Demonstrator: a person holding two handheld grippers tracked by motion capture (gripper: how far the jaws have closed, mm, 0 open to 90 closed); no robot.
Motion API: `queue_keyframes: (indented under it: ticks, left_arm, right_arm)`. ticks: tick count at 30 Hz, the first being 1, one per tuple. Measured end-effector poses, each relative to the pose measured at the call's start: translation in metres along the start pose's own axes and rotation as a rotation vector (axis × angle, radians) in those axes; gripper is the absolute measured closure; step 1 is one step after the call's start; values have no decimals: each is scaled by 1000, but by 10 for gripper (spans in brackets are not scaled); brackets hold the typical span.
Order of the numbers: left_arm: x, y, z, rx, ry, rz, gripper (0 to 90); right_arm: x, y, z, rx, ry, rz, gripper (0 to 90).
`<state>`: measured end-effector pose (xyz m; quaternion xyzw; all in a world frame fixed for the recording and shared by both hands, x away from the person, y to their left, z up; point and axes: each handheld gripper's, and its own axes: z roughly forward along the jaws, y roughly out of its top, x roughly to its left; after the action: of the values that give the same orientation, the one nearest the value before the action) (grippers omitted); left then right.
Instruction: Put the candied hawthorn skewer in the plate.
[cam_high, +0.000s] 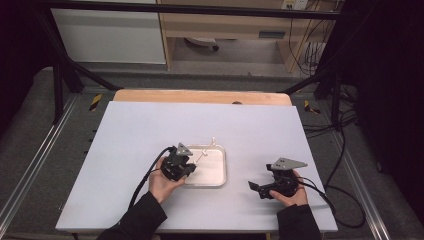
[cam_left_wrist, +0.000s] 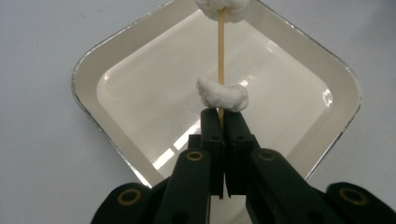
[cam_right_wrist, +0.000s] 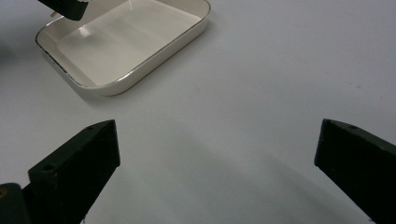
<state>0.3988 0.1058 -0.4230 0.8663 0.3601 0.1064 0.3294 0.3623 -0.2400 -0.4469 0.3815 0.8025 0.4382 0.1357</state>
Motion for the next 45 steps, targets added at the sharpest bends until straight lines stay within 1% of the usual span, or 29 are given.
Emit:
queue_keyframes:
  ticks: [1,4,6,8,10,11,12,13,14,17,19,21,23,27,28,29,30,31,34,35,36,37,38,39,40,43,45]
  left_arm:
    - [0,0,0,0,0,0,883]
    - [-3,1,6,29,-6,6,882]
    - [-5,2,7,46,10,16,882]
    - [-6,2,9,55,7,15,881]
    - [-7,1,11,90,19,27,881]
    - [-8,0,11,99,29,32,881]
    - [-8,0,11,99,29,32,881]
    - [-8,0,11,105,38,36,881]
    - [-8,-1,11,106,37,35,880]
    - [-8,0,10,112,33,29,875]
    - [-8,0,10,111,31,29,838]
    - [-7,0,8,106,34,34,808]
    - [-6,-1,4,85,33,39,761]
    - [-3,-2,-8,28,31,58,613]
    - [-2,-3,-12,16,30,63,613]
    - [0,-4,-16,8,25,65,541]
    - [1,-6,-19,-2,19,67,541]
    - [3,-7,-22,-10,15,72,474]
    - [9,-13,-32,-33,2,70,368]
    - [11,-16,-34,-48,-5,73,368]
    - [13,-19,-37,-59,-11,79,309]
    - [15,-22,-39,-65,-10,82,279]
    - [17,-25,-41,-71,-6,82,279]
    - [19,-29,-43,-76,-4,80,199]
    - [21,-32,-45,-79,-2,75,173]
    - [28,-44,-51,-85,6,58,153]
    - [34,-52,-55,-96,7,39,144]
  right_arm:
    - [-1,-1,-1,-4,3,5,7]
    - [-2,-2,-3,-11,2,15,7]
    - [-2,-2,-3,-12,5,13,8]
    - [-2,-1,-3,-12,5,12,8]
    - [-2,-2,-3,-11,5,15,8]
    - [-1,-2,-3,-8,8,17,8]
    - [-1,-2,-2,-6,9,20,8]
    - [-1,-2,-2,-6,9,20,8]
    - [-2,-2,-1,0,9,13,7]
    - [-2,-2,-1,1,9,15,8]
    - [-2,-2,-1,2,8,16,8]
    - [-2,-2,-1,0,9,16,8]
    - [-2,-2,-1,1,6,16,8]
    - [-2,-2,-2,-2,4,18,7]
    - [-2,-2,-2,-2,4,18,7]
    - [-2,-2,-2,-2,3,17,6]
    - [-2,-2,-2,-2,3,17,6]
    - [-2,-1,-3,-3,2,21,6]
    - [-2,-1,-4,-3,0,18,6]
    - [-2,-1,-4,-3,0,18,6]
    - [-2,-1,-4,-1,-2,19,6]
    - [-2,-1,-4,-1,-1,20,6]
    - [-2,-1,-4,-1,-1,20,6]
    - [-2,-1,-4,-3,1,20,6]
    - [-3,-2,-5,-4,0,15,6]
    - [-3,-2,-6,-5,1,18,6]
    - [-3,-2,-6,-8,1,17,6]
